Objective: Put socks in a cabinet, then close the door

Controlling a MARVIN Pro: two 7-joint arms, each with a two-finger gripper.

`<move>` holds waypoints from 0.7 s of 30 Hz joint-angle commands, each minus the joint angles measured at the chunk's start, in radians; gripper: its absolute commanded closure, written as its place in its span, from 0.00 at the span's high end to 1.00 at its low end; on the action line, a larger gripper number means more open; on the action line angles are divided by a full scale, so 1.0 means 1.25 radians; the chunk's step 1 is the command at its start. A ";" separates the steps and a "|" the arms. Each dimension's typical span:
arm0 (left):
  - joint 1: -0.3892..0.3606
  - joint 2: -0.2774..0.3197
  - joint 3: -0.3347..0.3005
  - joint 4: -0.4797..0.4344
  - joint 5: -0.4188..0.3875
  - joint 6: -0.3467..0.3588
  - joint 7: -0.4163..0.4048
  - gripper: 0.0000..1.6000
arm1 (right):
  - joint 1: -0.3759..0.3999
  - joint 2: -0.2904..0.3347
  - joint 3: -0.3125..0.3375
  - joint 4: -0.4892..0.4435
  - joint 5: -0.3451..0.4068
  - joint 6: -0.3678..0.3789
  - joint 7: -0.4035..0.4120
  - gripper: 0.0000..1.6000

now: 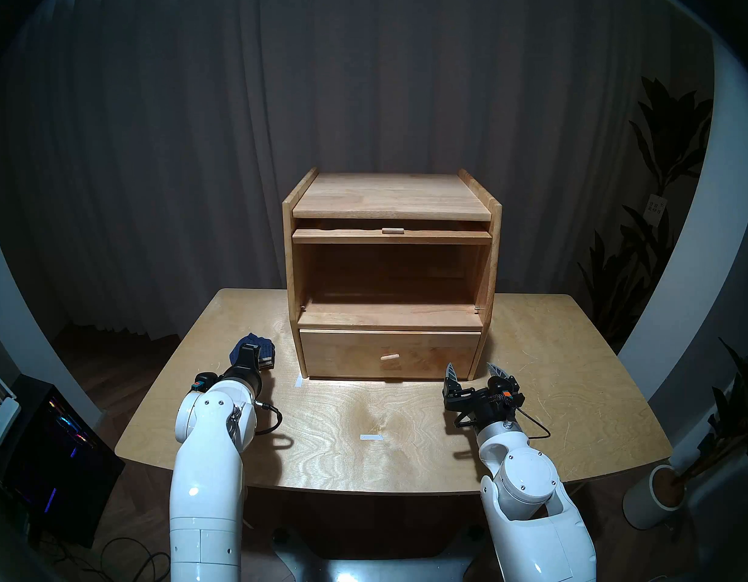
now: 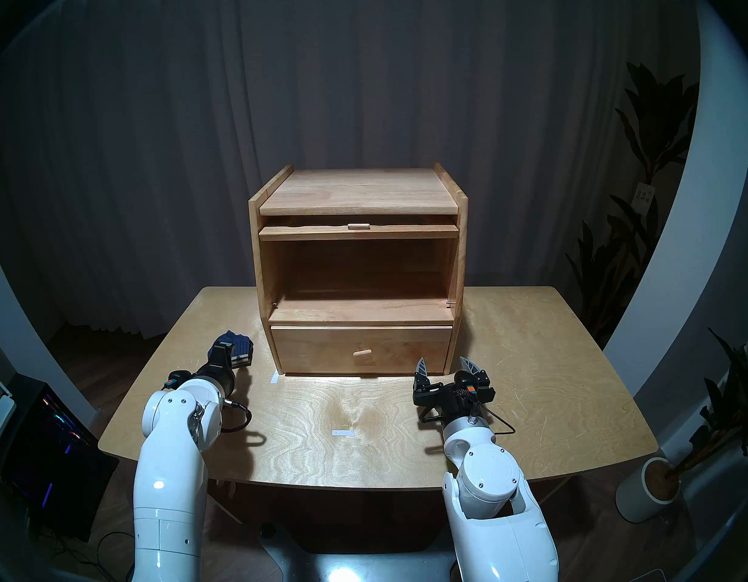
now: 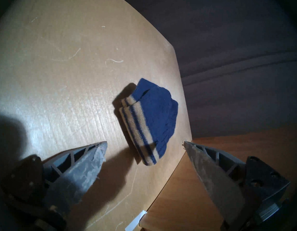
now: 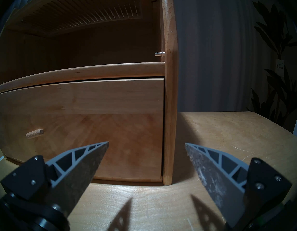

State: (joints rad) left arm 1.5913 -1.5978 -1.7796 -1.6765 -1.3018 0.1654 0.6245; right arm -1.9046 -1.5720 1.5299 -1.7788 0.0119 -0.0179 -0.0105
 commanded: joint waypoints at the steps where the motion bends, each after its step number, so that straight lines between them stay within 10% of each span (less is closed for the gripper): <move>1: -0.097 0.028 -0.014 0.054 -0.027 -0.030 0.087 1.00 | 0.003 -0.001 0.001 -0.020 0.000 -0.005 -0.001 1.00; 20: -0.252 0.045 0.016 0.276 -0.070 -0.060 0.150 1.00 | 0.001 -0.001 0.001 -0.024 0.000 -0.004 -0.002 1.00; 21: -0.252 0.047 0.022 0.282 -0.063 -0.064 0.141 0.04 | 0.001 -0.001 0.001 -0.024 0.000 -0.004 -0.002 1.00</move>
State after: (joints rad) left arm 1.3275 -1.5303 -1.7712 -1.4263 -1.3862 0.0931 0.8162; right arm -1.9054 -1.5717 1.5297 -1.7813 0.0122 -0.0179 -0.0105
